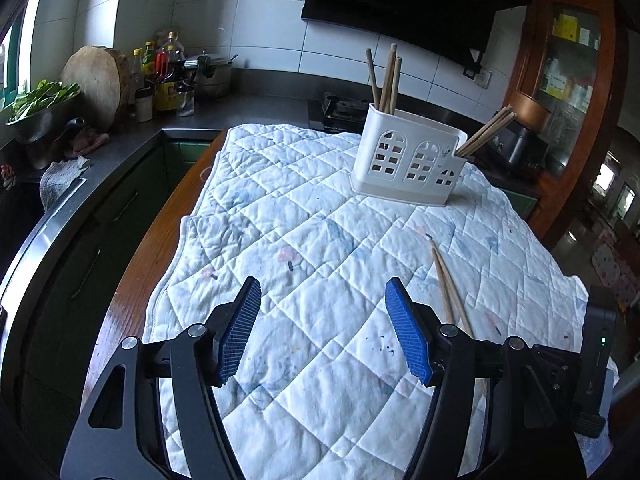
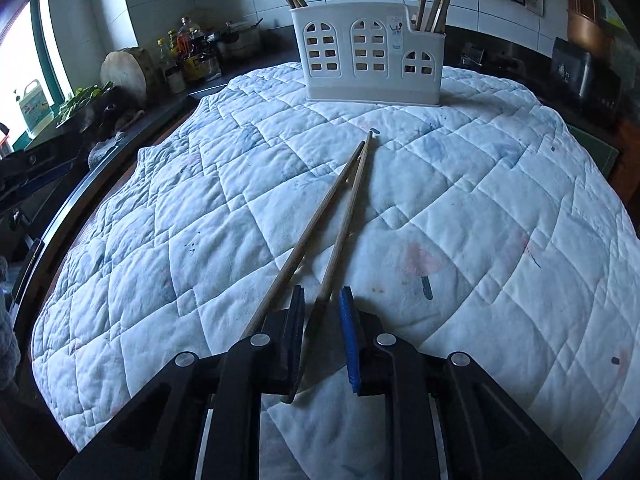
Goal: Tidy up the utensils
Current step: 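Move both open grippers back down toward the remaining chopsticks, then close the right gripper on a chopstick while the left gripper grasps the other chopstick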
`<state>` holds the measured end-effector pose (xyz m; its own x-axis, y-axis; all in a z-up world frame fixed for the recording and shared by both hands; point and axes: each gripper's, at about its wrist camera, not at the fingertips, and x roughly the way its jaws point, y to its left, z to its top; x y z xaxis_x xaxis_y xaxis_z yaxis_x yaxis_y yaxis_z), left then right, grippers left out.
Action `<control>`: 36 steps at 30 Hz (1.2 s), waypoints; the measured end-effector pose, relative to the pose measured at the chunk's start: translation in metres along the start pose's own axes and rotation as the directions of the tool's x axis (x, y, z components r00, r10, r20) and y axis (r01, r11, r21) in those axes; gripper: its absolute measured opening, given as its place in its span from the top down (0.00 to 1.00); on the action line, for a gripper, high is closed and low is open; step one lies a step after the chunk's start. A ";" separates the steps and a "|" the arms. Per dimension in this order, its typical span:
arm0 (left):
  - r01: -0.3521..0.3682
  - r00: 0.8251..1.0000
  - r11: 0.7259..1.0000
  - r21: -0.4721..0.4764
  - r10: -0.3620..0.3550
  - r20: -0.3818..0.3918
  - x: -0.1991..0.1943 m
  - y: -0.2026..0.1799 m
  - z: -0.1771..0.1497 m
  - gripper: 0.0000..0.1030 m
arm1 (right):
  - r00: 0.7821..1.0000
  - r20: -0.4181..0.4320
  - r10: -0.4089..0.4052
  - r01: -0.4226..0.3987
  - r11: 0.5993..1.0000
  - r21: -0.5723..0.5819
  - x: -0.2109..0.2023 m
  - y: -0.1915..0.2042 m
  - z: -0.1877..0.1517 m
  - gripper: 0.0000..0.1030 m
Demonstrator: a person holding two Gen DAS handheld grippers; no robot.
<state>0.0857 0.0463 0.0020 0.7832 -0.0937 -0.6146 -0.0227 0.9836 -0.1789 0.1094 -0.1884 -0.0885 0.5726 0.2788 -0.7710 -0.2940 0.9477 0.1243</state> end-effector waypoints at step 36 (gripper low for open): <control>0.176 0.963 0.982 0.074 -0.156 -0.217 0.045 -0.096 -0.070 0.40 | 0.975 0.212 -0.065 0.047 0.995 0.090 -0.069 -0.044 0.011 0.93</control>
<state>0.0792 -0.0632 -0.0619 0.6232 -0.2776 -0.7312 0.1615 0.9604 -0.2270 0.0911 -0.2475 -0.0334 0.7396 0.2433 -0.6275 -0.1966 0.9698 0.1443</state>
